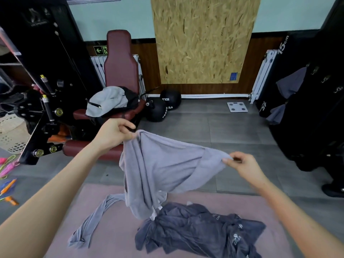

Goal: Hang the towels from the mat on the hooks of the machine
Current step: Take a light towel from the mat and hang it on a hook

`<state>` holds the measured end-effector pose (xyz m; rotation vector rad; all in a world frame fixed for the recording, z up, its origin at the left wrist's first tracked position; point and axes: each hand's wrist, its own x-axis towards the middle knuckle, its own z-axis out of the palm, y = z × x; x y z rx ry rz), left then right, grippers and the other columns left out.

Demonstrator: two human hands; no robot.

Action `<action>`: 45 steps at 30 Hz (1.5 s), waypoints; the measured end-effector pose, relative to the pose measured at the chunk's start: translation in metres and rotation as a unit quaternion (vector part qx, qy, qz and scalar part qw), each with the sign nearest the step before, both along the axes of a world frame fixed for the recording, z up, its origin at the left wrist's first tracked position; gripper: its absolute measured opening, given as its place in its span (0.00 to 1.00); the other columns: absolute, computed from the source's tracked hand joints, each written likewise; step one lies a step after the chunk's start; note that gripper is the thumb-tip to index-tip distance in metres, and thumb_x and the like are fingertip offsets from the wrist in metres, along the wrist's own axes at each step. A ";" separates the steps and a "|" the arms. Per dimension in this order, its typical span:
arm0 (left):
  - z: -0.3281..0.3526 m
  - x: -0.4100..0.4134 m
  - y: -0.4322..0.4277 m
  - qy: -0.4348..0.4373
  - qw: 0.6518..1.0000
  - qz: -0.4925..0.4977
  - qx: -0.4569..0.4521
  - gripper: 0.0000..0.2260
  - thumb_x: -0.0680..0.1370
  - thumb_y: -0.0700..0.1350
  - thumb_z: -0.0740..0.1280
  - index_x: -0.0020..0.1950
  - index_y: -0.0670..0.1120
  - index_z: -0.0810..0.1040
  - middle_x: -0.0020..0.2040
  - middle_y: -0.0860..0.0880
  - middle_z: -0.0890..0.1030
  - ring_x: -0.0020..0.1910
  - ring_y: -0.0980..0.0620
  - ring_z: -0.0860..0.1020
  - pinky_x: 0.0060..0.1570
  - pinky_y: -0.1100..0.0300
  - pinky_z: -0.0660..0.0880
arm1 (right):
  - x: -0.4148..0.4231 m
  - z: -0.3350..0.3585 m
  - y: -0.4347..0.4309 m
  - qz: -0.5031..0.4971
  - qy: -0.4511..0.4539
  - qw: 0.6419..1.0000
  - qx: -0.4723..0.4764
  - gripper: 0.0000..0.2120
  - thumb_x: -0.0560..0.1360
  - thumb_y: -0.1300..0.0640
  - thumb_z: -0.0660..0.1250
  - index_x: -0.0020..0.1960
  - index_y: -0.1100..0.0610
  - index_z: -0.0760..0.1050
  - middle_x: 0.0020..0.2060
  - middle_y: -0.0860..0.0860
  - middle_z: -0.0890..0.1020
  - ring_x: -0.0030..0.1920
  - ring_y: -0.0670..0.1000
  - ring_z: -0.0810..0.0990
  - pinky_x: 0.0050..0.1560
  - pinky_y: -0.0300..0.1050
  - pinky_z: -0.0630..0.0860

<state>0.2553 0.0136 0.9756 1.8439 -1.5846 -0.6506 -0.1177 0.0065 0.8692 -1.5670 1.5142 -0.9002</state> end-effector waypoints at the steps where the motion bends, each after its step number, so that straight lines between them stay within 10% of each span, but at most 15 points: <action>1: -0.005 0.005 0.003 -0.022 1.000 0.004 0.007 0.08 0.69 0.39 0.75 0.44 0.48 0.80 0.35 0.46 0.83 0.32 0.53 0.76 0.38 0.59 0.73 | 0.002 0.006 0.000 -0.043 0.013 0.999 -0.017 0.06 0.72 0.61 0.70 0.38 0.60 0.77 0.31 0.51 0.75 0.35 0.49 0.71 0.34 0.35 0.65; 5: -0.013 -0.001 0.016 -0.101 0.993 -0.059 0.010 0.10 0.68 0.39 0.74 0.41 0.49 0.74 0.35 0.53 0.81 0.33 0.52 0.77 0.41 0.58 0.73 | 0.036 0.041 0.016 -0.069 0.180 0.977 -0.095 0.05 0.71 0.58 0.70 0.47 0.54 0.77 0.34 0.49 0.76 0.38 0.52 0.73 0.41 0.42 0.63; 12: -0.007 -0.048 0.035 -0.073 0.983 -0.166 -0.013 0.15 0.68 0.37 0.74 0.42 0.48 0.69 0.36 0.54 0.82 0.32 0.60 0.74 0.41 0.62 0.72 | 0.127 0.073 0.043 0.150 0.188 0.963 -0.126 0.22 0.77 0.55 0.63 0.70 0.46 0.67 0.40 0.47 0.75 0.48 0.51 0.75 0.47 0.40 0.64; 15: -0.007 -0.067 0.040 -0.044 0.981 -0.181 -0.047 0.16 0.68 0.38 0.74 0.39 0.51 0.67 0.35 0.53 0.82 0.33 0.58 0.73 0.39 0.64 0.70 | 0.140 0.069 0.046 0.172 0.189 0.960 -0.115 0.16 0.77 0.53 0.62 0.65 0.47 0.73 0.49 0.47 0.81 0.54 0.49 0.76 0.51 0.42 0.67; 28: -0.038 -0.079 0.032 0.095 0.948 -0.295 0.080 0.10 0.66 0.41 0.78 0.40 0.44 0.78 0.33 0.50 0.78 0.33 0.57 0.72 0.40 0.65 0.71 | 0.057 0.078 0.044 0.068 0.173 0.970 -0.154 0.05 0.73 0.57 0.68 0.42 0.48 0.80 0.34 0.35 0.78 0.39 0.35 0.75 0.39 0.29 0.66; 32: -0.052 -0.074 0.022 0.061 0.949 -0.294 0.098 0.09 0.66 0.44 0.78 0.39 0.43 0.81 0.34 0.48 0.82 0.33 0.56 0.77 0.40 0.63 0.73 | 0.033 0.080 0.037 0.049 0.128 0.979 -0.149 0.07 0.72 0.60 0.70 0.41 0.48 0.81 0.38 0.46 0.84 0.38 0.46 0.78 0.42 0.42 0.73; 37: -0.078 -0.043 0.015 -0.021 0.958 -0.268 0.101 0.09 0.64 0.57 0.77 0.34 0.54 0.81 0.32 0.53 0.81 0.31 0.61 0.74 0.38 0.63 0.70 | 0.007 0.087 0.030 0.047 0.082 0.987 -0.130 0.06 0.72 0.63 0.70 0.43 0.53 0.81 0.38 0.51 0.83 0.34 0.41 0.75 0.36 0.29 0.69; 45: -0.094 -0.019 0.007 -0.076 0.974 -0.207 0.044 0.12 0.70 0.44 0.74 0.34 0.59 0.76 0.32 0.67 0.78 0.33 0.63 0.74 0.36 0.66 0.67 | -0.020 0.072 0.005 -0.059 0.036 0.990 -0.120 0.06 0.72 0.64 0.69 0.42 0.54 0.81 0.33 0.44 0.79 0.34 0.44 0.72 0.40 0.40 0.69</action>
